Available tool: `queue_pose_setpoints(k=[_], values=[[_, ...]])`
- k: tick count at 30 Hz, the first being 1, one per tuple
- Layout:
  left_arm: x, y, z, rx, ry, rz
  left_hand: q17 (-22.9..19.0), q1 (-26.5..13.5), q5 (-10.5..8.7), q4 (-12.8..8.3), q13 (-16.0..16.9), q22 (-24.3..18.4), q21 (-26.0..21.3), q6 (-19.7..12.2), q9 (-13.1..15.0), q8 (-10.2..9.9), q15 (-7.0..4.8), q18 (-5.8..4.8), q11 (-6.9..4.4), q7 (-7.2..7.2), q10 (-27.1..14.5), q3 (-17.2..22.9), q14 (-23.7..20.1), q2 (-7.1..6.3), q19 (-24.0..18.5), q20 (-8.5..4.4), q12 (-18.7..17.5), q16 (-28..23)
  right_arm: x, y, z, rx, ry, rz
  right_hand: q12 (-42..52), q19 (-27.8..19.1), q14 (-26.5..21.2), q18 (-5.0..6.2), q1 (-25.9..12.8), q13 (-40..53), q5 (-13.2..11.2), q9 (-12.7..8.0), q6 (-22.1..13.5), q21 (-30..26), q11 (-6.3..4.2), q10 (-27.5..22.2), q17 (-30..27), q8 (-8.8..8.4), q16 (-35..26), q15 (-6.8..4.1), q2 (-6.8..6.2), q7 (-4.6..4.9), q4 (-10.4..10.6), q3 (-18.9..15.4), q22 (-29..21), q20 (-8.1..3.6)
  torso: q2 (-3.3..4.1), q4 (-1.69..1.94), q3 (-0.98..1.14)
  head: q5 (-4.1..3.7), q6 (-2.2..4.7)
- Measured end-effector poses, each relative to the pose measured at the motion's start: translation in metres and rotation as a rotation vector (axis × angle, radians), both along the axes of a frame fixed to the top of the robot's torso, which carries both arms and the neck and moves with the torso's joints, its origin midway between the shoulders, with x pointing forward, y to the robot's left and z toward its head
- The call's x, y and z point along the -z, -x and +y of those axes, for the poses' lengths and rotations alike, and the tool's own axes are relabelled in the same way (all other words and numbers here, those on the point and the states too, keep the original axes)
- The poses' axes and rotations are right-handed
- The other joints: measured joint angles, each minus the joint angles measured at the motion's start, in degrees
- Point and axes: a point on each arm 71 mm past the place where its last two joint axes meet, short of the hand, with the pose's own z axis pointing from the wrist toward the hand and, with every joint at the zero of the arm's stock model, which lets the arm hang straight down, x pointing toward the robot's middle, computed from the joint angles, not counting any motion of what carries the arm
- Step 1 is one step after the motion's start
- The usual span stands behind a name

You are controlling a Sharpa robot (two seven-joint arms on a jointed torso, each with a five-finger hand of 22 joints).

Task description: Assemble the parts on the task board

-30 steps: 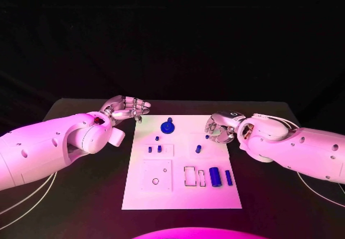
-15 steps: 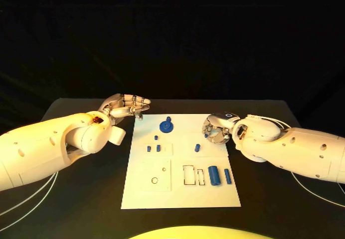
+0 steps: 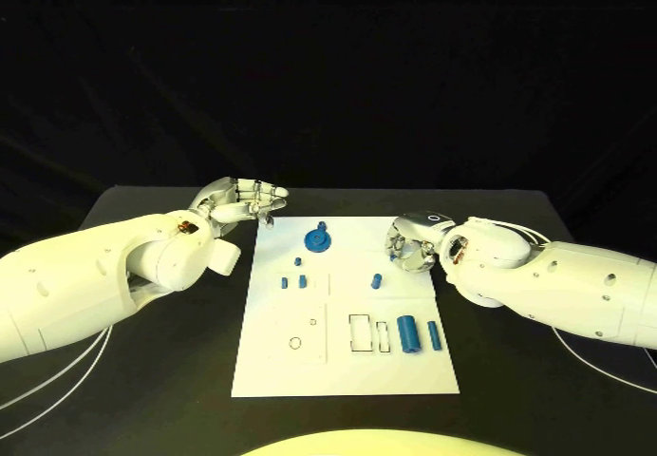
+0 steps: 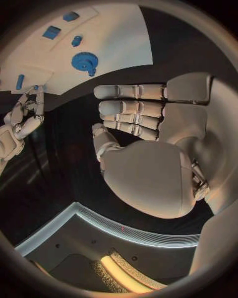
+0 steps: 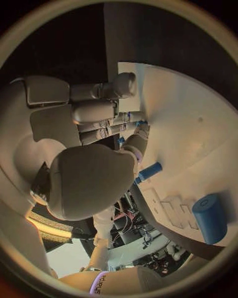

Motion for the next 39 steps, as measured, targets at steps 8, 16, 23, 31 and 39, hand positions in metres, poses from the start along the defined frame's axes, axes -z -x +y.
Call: queue_pose_setpoints(k=[8,16,23,31,39], values=[[0.000,0.000,0.000,0.002,-0.008,-0.001,0.00,0.00,0.00,0.00,-0.05,0.00,0.00,0.00,0.00,-0.01,0.00,0.00,-0.21,0.00,-0.20,0.00,0.00,0.00,0.00,0.00,0.00,0.00,0.001,0.000,0.003,0.006,0.013,-0.008,0.52,0.30,0.00,0.00,-0.15,0.49,-0.01,1.07,0.98,0.90,-0.53,1.36,-0.10,1.13,0.34,-0.39,0.14,-0.58,-0.15,0.15,1.40,-0.30,-0.03,-0.02,0.03,0.03,-0.16],[0.000,0.000,-0.001,0.008,-0.010,-0.002,-0.06,0.00,0.00,-0.16,-0.05,-0.05,0.00,0.00,0.00,-0.01,0.00,0.00,-0.01,0.00,-0.40,-0.15,0.00,0.00,0.00,0.00,0.00,0.00,0.002,0.001,0.005,0.009,0.024,-0.020,0.63,0.61,0.00,0.00,-0.14,0.89,-0.02,1.62,1.16,1.58,-0.54,1.76,0.29,1.58,0.84,-0.80,0.14,-0.75,-0.15,0.15,2.17,-0.62,-0.04,-0.08,0.01,-0.07,-0.19],[0.000,0.000,-0.001,0.015,-0.009,-0.003,-0.11,0.00,0.00,-0.16,-0.10,-0.10,0.00,0.00,0.00,-0.01,0.00,0.00,-0.01,-0.01,-0.40,-0.15,0.00,0.00,0.00,0.00,0.00,0.00,0.004,0.002,0.008,0.016,0.029,-0.039,0.65,0.61,0.00,0.01,-0.12,0.85,-0.03,1.67,1.26,1.98,-0.91,2.17,0.23,1.60,0.83,-0.80,0.15,-0.85,-0.16,0.14,2.61,-0.61,-0.04,-0.09,-0.02,-0.14,-0.12],[0.000,0.000,-0.001,0.018,-0.009,-0.003,-0.11,0.00,0.00,-0.16,-0.10,-0.10,0.00,0.00,0.00,-0.01,0.00,0.00,-0.01,-0.01,-0.40,-0.15,0.00,0.00,0.00,0.00,0.00,0.00,0.005,0.005,0.010,0.026,0.034,-0.062,0.65,1.01,0.00,0.01,-0.14,0.81,-0.03,1.85,1.26,2.89,-0.90,2.36,0.31,1.81,1.04,-0.79,0.31,-0.85,-0.16,0.14,3.59,-0.61,-0.04,-0.05,-0.02,-0.24,-0.12],[0.000,0.001,-0.001,0.019,-0.009,-0.003,-0.11,0.00,0.00,-0.16,-0.10,-0.10,0.00,0.00,0.00,0.19,0.00,0.00,-0.01,-0.01,-0.40,-0.15,0.00,0.00,0.01,0.00,0.00,0.00,0.006,0.008,0.011,0.038,0.038,-0.079,0.59,2.56,0.00,-0.92,-0.59,0.72,-0.13,2.10,1.43,4.85,-0.90,2.37,1.11,2.05,1.45,-0.79,0.75,-1.03,-0.16,0.13,5.90,-0.52,-0.04,-0.06,-0.02,-0.34,-0.07]])
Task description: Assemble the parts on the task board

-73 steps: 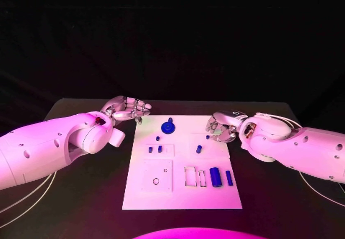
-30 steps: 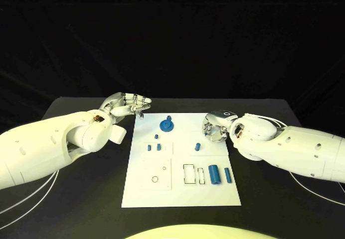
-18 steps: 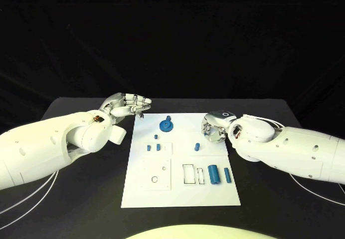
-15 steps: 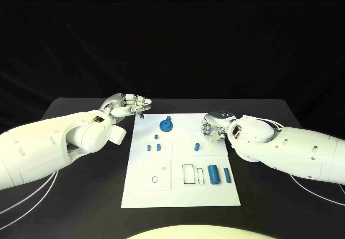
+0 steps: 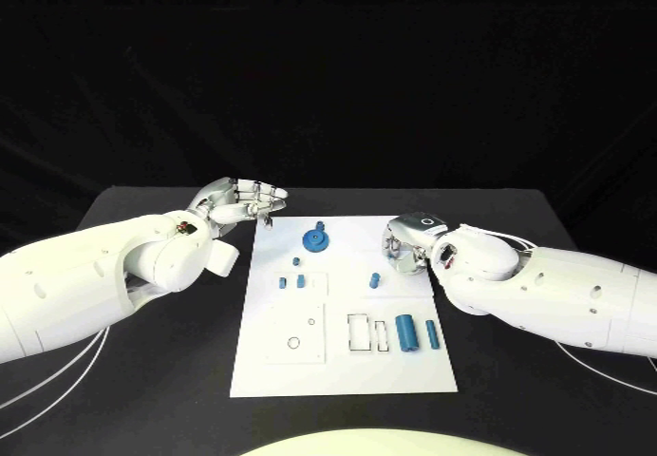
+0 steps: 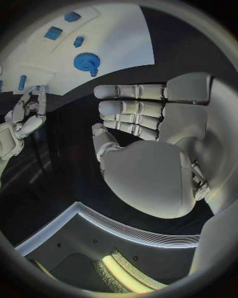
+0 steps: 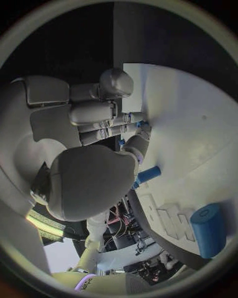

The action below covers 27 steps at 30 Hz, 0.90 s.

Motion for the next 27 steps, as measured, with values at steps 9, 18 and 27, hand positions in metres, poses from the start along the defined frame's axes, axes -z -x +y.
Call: queue_pose_setpoints(k=[9,18,27], values=[[-0.0001,0.0002,0.0025,-0.003,-0.004,-0.002,-0.06,0.00,0.00,-0.17,-0.06,-0.05,0.00,0.00,0.06,0.00,0.00,0.00,0.00,0.00,0.00,-0.17,0.00,0.00,0.00,0.00,0.21,0.00,0.0015,0.0039,-0.0009,0.011,-0.012,-0.020,-0.12,0.50,0.00,0.00,-0.17,0.12,-0.08,0.55,0.17,0.97,0.18,0.18,1.04,0.57,0.73,-0.41,0.16,-0.19,0.00,0.00,1.08,-0.09,0.00,-0.03,0.06,-0.12,0.19],[0.0000,-0.0001,0.0042,-0.005,-0.009,-0.004,-0.06,0.00,0.00,-0.17,-0.06,-0.05,0.00,0.00,0.05,0.00,0.00,0.00,-0.21,0.00,-0.21,-0.17,0.00,0.00,0.00,0.00,0.21,0.00,0.0032,0.0069,-0.0038,0.020,-0.040,-0.038,-0.10,0.49,0.01,-0.01,-0.45,0.34,0.06,0.93,0.16,1.19,0.20,0.20,1.25,0.66,1.00,-0.41,0.44,-0.20,0.00,-0.01,1.26,-0.09,0.01,0.02,0.05,0.05,0.25],[0.0003,-0.0010,0.0065,-0.010,-0.014,-0.006,-0.06,0.00,0.00,-0.17,-0.05,-0.05,0.00,0.00,0.05,0.00,0.00,0.00,-0.20,0.00,-0.20,-0.16,0.00,0.00,0.00,0.00,0.21,0.00,0.0010,0.0089,-0.0060,0.025,-0.061,-0.038,-0.09,0.70,0.01,0.00,-0.46,0.29,0.04,1.09,0.05,1.20,0.30,0.30,1.30,0.87,1.22,-0.40,0.44,-0.29,0.19,0.14,1.40,-0.30,-0.01,0.04,0.00,0.12,0.34]])
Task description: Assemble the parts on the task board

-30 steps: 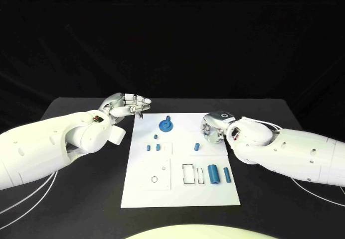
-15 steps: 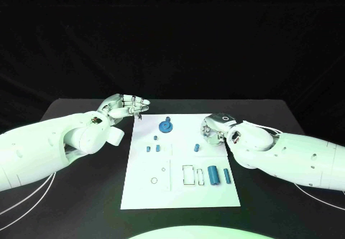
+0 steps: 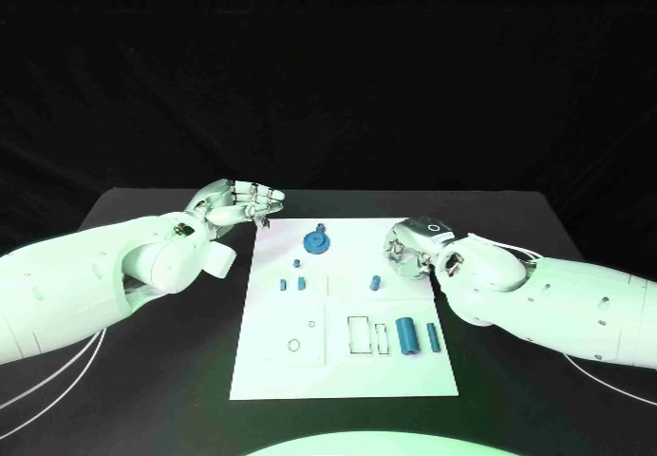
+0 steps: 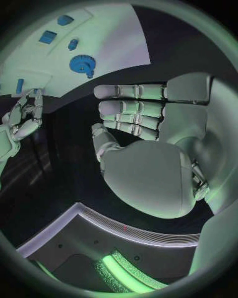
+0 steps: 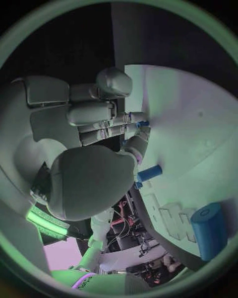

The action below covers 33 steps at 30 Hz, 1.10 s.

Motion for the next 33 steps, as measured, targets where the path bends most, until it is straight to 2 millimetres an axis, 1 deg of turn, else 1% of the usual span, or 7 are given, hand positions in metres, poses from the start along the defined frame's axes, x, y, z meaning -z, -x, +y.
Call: queue_pose_setpoints(k=[14,15,16,20,24,27,33], values=[[0.001,-0.001,0.003,0.001,-0.002,0.000,-0.05,0.00,0.00,0.00,-0.05,0.00,0.00,0.00,0.05,0.26,0.00,0.00,0.21,0.00,-0.21,0.00,0.00,0.00,0.00,0.00,0.00,0.00,-0.024,0.009,-0.002,-0.019,-0.060,-0.019,0.14,0.00,0.00,0.01,-0.25,-0.13,-0.05,0.21,-0.18,0.18,0.03,0.06,0.26,-0.03,0.00,0.00,0.24,-0.03,0.14,-0.14,0.13,0.00,-0.02,-0.03,-0.05,0.27,0.04],[0.001,-0.001,0.003,0.001,-0.003,0.000,-0.05,0.00,0.00,0.00,-0.05,0.01,0.00,0.00,0.05,0.26,0.00,0.00,0.21,0.00,-0.21,0.00,0.00,0.00,0.00,0.00,0.00,0.00,-0.025,0.010,-0.001,-0.021,-0.064,-0.019,0.14,0.00,0.00,0.01,-0.33,-0.14,-0.05,0.21,-0.18,0.18,0.03,0.06,0.27,-0.03,0.06,0.00,0.16,-0.03,0.14,-0.14,0.15,0.00,-0.03,-0.03,-0.05,0.27,0.04],[0.001,-0.001,0.003,0.001,-0.003,0.000,-0.05,0.00,0.00,0.00,-0.05,0.01,0.00,0.00,0.04,0.26,0.00,0.00,0.21,0.00,-0.21,0.00,0.00,0.00,0.00,0.00,0.00,0.00,-0.026,0.011,-0.001,-0.022,-0.069,-0.020,0.14,0.00,0.00,0.01,-0.49,-0.15,-0.05,0.20,-0.18,0.18,-0.27,0.37,0.34,-0.03,0.23,0.00,-0.01,-0.02,0.14,-0.14,0.21,0.00,-0.03,-0.04,-0.05,0.28,0.04],[0.001,-0.001,0.003,0.001,-0.003,0.000,-0.05,0.00,0.00,0.00,-0.05,0.01,0.00,0.00,0.04,0.26,0.00,0.00,0.21,0.00,-0.20,0.00,0.00,0.00,0.00,0.00,0.00,0.00,-0.031,0.017,0.003,-0.038,-0.096,-0.019,0.13,0.00,0.00,0.01,-0.56,-0.13,-0.05,0.20,-0.18,0.18,-0.26,0.39,0.36,-0.03,0.23,0.00,-0.07,-0.03,0.14,-0.15,0.24,0.00,-0.03,-0.05,-0.04,0.35,0.08],[0.001,-0.002,0.003,0.001,-0.003,0.000,-0.05,0.00,0.00,0.00,-0.05,0.01,0.00,0.00,0.04,0.26,0.00,0.00,0.21,0.00,-0.20,0.00,0.00,0.00,0.00,0.00,0.00,0.00,-0.037,0.027,0.014,-0.071,-0.143,-0.016,0.13,-0.01,0.00,0.01,-0.56,-0.10,-0.14,0.17,-0.18,0.18,-0.22,0.43,0.36,-0.04,0.23,0.00,-0.07,-0.02,0.14,-0.15,0.23,0.00,-0.01,-0.04,0.00,0.79,0.12],[0.001,-0.002,0.002,0.002,-0.003,0.000,-0.10,0.00,0.00,-0.13,-0.11,0.01,0.00,0.00,0.04,0.26,0.00,0.00,0.21,0.00,-0.20,-0.13,0.00,0.00,0.00,0.00,0.00,0.00,-0.039,0.035,0.025,-0.103,-0.184,-0.010,0.13,0.00,0.00,0.01,-0.56,-0.10,-0.15,0.19,-0.19,0.18,-0.23,0.43,0.36,-0.05,0.23,0.00,-0.07,-0.02,0.14,-0.15,-0.09,0.00,-0.01,-0.03,0.03,1.33,0.04],[0.001,-0.002,-0.001,0.008,-0.001,0.000,-0.11,0.00,0.00,-0.16,-0.13,0.01,0.00,0.00,0.03,0.26,0.00,0.00,0.21,0.00,-0.20,-0.16,0.00,0.00,0.00,0.00,0.00,0.00,-0.040,0.052,0.052,-0.179,-0.268,0.014,0.12,-0.01,0.00,0.01,-0.63,-0.10,-0.11,0.30,-0.19,-0.09,-0.25,0.47,0.35,-0.06,0.22,0.01,-0.16,-0.02,0.14,-0.15,-0.39,0.00,-0.04,0.01,0.02,2.64,-0.34]])
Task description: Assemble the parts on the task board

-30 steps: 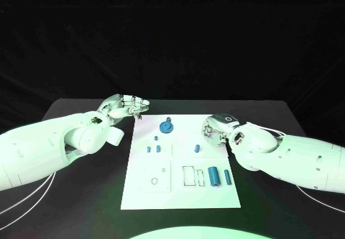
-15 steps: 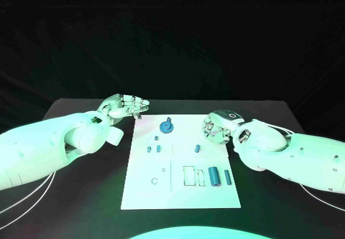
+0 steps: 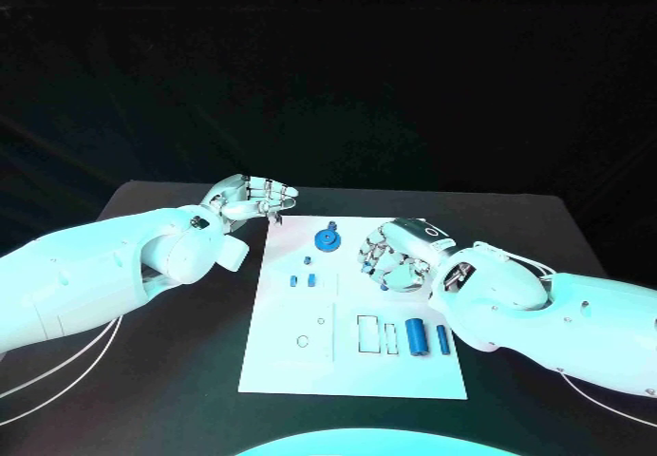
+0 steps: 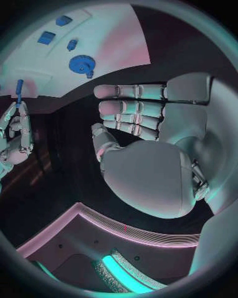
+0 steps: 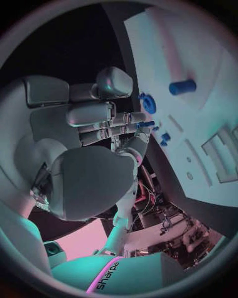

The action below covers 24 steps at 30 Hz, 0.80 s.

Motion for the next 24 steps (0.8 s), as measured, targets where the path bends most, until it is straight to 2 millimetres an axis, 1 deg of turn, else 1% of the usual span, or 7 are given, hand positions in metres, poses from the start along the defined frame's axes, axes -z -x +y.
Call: queue_pose_setpoints(k=[5,6,9,17,20,21,24], values=[[0.000,-0.001,-0.003,0.005,0.002,0.000,0.00,0.00,0.00,0.00,0.00,0.00,0.00,0.00,0.00,0.00,0.00,0.00,0.00,0.00,0.00,0.00,0.00,0.00,0.00,0.00,0.00,0.00,0.005,0.011,0.018,-0.049,-0.049,0.024,-0.16,0.00,0.00,0.00,-0.07,-0.01,0.35,0.01,0.00,0.00,-0.14,0.20,0.00,0.00,0.00,0.00,-0.08,0.00,0.00,0.00,-0.02,0.00,-0.08,0.05,-0.09,1.57,-0.31],[0.000,-0.001,-0.003,0.006,0.002,0.000,0.00,0.00,0.00,0.00,0.00,0.00,0.00,0.00,0.00,0.00,0.00,0.00,0.00,0.00,0.00,0.00,0.00,0.00,0.00,0.00,0.00,0.00,0.006,0.012,0.020,-0.056,-0.055,0.029,-0.37,0.00,0.00,0.00,-0.07,-0.01,1.41,0.16,-0.01,0.00,-0.14,0.20,-0.05,0.06,0.00,0.00,-0.08,0.01,0.01,0.01,-0.09,0.00,-0.09,0.05,-0.10,1.90,-0.33],[0.001,-0.001,-0.005,0.008,0.003,0.000,0.00,0.00,0.00,0.00,0.00,0.00,0.00,0.00,-0.01,0.00,0.00,0.00,0.00,0.00,0.00,0.00,0.00,0.00,0.00,0.00,0.00,0.00,0.012,0.017,0.029,-0.076,-0.073,0.046,-0.37,0.00,0.00,0.00,-0.22,-0.03,1.99,0.33,-0.17,0.00,-0.14,0.20,-0.12,0.30,0.00,0.00,-0.23,-0.01,0.17,0.17,-0.09,0.00,-0.08,0.05,-0.10,2.92,-0.44],[0.001,-0.002,-0.009,0.016,0.006,0.000,0.00,0.00,0.00,0.00,0.01,-0.04,0.00,0.00,-0.01,0.00,0.00,0.00,0.00,0.00,0.00,0.00,0.00,0.00,0.00,0.00,0.00,0.00,0.032,0.022,0.044,-0.105,-0.091,0.087,-0.37,0.00,0.00,0.00,-0.29,-0.04,2.00,0.34,-0.18,-0.30,-0.14,0.21,-0.12,0.41,0.00,0.00,-0.31,-0.01,0.17,0.17,-0.37,0.00,0.00,0.05,-0.10,5.99,-1.41],[0.001,-0.003,-0.012,0.020,0.006,0.000,0.01,0.00,0.00,0.00,-0.05,-0.04,0.00,0.00,-0.01,0.00,0.00,0.00,0.00,0.00,-0.41,0.00,0.00,0.00,0.00,0.00,0.00,0.00,0.039,0.023,0.047,-0.109,-0.091,0.098,-0.37,0.00,0.00,0.00,-0.29,-0.04,2.00,0.32,-0.18,-0.51,-0.14,0.21,-0.18,0.41,0.00,0.00,-0.31,-0.01,0.17,0.17,-0.47,0.00,0.00,0.05,-0.10,6.92,-1.74],[0.002,-0.003,-0.013,0.021,0.006,-0.001,0.01,0.00,0.00,0.00,-0.05,-0.04,0.00,0.00,-0.01,0.00,0.00,0.00,0.00,0.00,-0.42,0.00,0.00,0.00,0.00,0.00,0.00,0.00,0.041,0.023,0.049,-0.110,-0.091,0.102,-0.37,0.00,0.00,0.00,-0.29,-0.04,2.00,0.32,-0.18,-0.51,-0.14,0.21,-0.18,0.41,0.00,0.00,-0.31,-0.01,0.17,0.17,-0.47,0.00,0.00,0.05,-0.09,7.34,-1.93],[0.002,-0.004,-0.015,0.026,0.006,-0.001,-0.03,0.00,0.00,0.00,-0.05,-0.04,0.00,0.00,-0.01,0.00,0.00,0.00,0.00,0.00,-0.42,0.00,0.00,0.00,0.00,0.00,0.00,0.00,0.047,0.025,0.052,-0.114,-0.090,0.113,-0.38,0.00,0.00,0.00,-0.29,-0.05,2.00,0.32,-0.19,-0.51,-0.22,0.29,-0.18,0.41,-0.01,0.00,-0.31,-0.01,0.17,0.17,-0.47,0.00,0.00,0.04,-0.08,8.04,-2.22]])
